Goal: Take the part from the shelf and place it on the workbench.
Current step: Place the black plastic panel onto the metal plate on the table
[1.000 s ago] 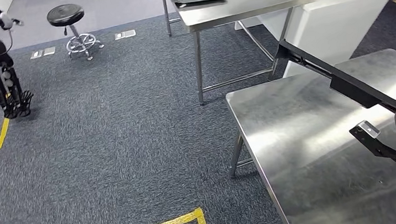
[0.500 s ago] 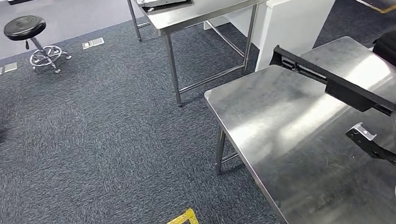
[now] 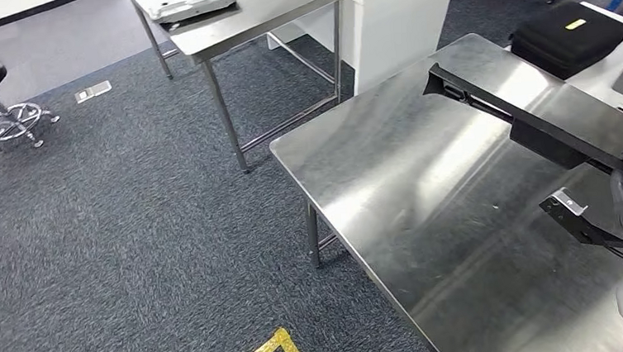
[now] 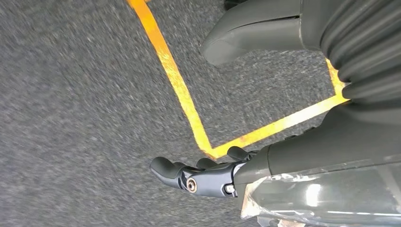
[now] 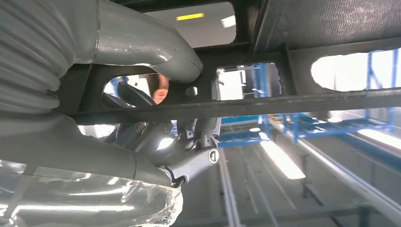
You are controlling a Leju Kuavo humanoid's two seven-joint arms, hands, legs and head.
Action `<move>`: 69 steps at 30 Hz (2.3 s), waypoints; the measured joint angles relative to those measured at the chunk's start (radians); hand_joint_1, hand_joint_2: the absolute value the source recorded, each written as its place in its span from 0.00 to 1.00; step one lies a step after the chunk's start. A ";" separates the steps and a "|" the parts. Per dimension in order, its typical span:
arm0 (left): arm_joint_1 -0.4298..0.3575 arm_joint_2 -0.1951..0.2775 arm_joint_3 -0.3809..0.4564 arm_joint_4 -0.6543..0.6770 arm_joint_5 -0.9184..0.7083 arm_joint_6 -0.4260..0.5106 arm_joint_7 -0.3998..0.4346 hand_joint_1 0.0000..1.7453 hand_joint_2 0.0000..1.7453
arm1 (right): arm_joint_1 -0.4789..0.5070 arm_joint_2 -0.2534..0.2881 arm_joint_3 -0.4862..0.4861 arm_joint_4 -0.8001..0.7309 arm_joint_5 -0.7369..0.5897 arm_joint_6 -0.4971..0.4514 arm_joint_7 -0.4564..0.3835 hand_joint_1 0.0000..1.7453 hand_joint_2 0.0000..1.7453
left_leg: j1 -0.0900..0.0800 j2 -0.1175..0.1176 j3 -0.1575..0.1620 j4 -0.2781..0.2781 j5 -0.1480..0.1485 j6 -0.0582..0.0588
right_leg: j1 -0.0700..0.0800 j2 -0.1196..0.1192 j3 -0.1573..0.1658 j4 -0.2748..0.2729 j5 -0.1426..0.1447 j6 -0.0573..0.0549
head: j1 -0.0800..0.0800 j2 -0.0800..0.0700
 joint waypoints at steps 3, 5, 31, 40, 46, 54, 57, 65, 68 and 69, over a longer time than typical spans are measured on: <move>0.005 0.000 0.004 0.000 0.005 -0.005 -0.009 0.00 1.00 | -0.007 0.004 0.003 0.001 0.001 0.001 0.000 0.98 1.00 | 0.006 -0.052 -0.092 0.200 -0.099 -0.011 | 0.003 0.031 -0.006 0.000 0.005 -0.010 | -0.002 0.000; 0.008 -0.001 0.006 0.000 0.006 -0.008 -0.020 0.00 1.00 | -0.008 0.006 0.005 0.006 0.002 0.003 0.000 0.98 1.00 | 0.006 -0.057 -0.112 0.236 -0.093 -0.004 | 0.008 0.056 -0.008 0.000 0.008 -0.014 | -0.003 0.000; 0.008 -0.005 0.025 -0.016 -0.002 0.029 -0.113 0.00 1.00 | -0.034 0.003 0.010 0.049 0.016 0.004 0.002 0.98 1.00 | 0.012 -0.001 -0.009 0.034 -0.026 -0.006 | -0.013 -0.006 -0.019 0.012 0.007 0.010 | -0.007 0.000; 0.016 -0.010 0.051 -0.039 -0.019 0.030 -0.113 0.00 1.00 | -0.046 0.008 0.018 0.054 0.050 -0.003 0.004 0.98 1.00 | 0.005 -0.077 0.036 -0.025 0.010 0.033 | 0.004 0.051 -0.031 0.011 0.025 0.000 | -0.012 0.000; 0.016 -0.016 0.057 -0.046 -0.028 0.027 -0.113 0.00 1.00 | -0.060 -0.001 0.025 0.071 0.075 -0.011 0.012 0.98 1.00 | 0.003 -0.062 0.046 -0.089 0.057 0.046 | 0.014 0.036 -0.072 0.066 -0.002 0.018 | -0.007 0.000; 0.022 -0.025 0.066 -0.048 -0.035 0.020 -0.113 0.00 1.00 | -0.050 -0.004 0.033 0.085 0.074 -0.016 0.016 0.98 1.00 | -0.004 -0.042 0.020 -0.075 0.069 0.040 | 0.006 0.003 -0.028 0.086 -0.038 0.043 | 0.001 0.000; 0.021 -0.026 0.067 -0.048 -0.037 0.021 -0.113 0.00 1.00 | -0.048 -0.004 0.035 0.084 0.069 -0.009 0.006 0.98 1.00 | -0.013 -0.040 0.008 -0.059 0.065 0.028 | 0.011 0.001 0.013 0.007 -0.020 0.023 | -0.001 0.000; 0.016 -0.023 0.072 -0.047 -0.064 0.021 -0.113 0.00 1.00 | -0.086 0.026 0.139 0.109 0.114 0.042 -0.023 0.98 1.00 | 0.008 -0.055 -0.128 0.229 -0.085 -0.013 | 0.003 0.012 -0.006 0.006 0.000 -0.019 | -0.011 0.000; 0.013 -0.023 0.073 -0.046 -0.071 0.023 -0.113 0.00 1.00 | -0.131 0.040 0.200 0.149 0.126 0.040 -0.029 0.98 1.00 | 0.009 -0.059 -0.069 0.122 -0.013 0.000 | 0.008 0.019 -0.009 0.006 0.004 -0.020 | -0.011 0.000; 0.011 -0.023 0.074 -0.046 -0.073 0.025 -0.113 0.00 1.00 | -0.145 0.045 0.219 0.160 0.127 0.039 -0.031 0.98 1.00 | 0.008 -0.062 -0.029 0.048 0.015 0.010 | 0.010 0.020 -0.009 0.006 0.006 -0.019 | -0.011 0.000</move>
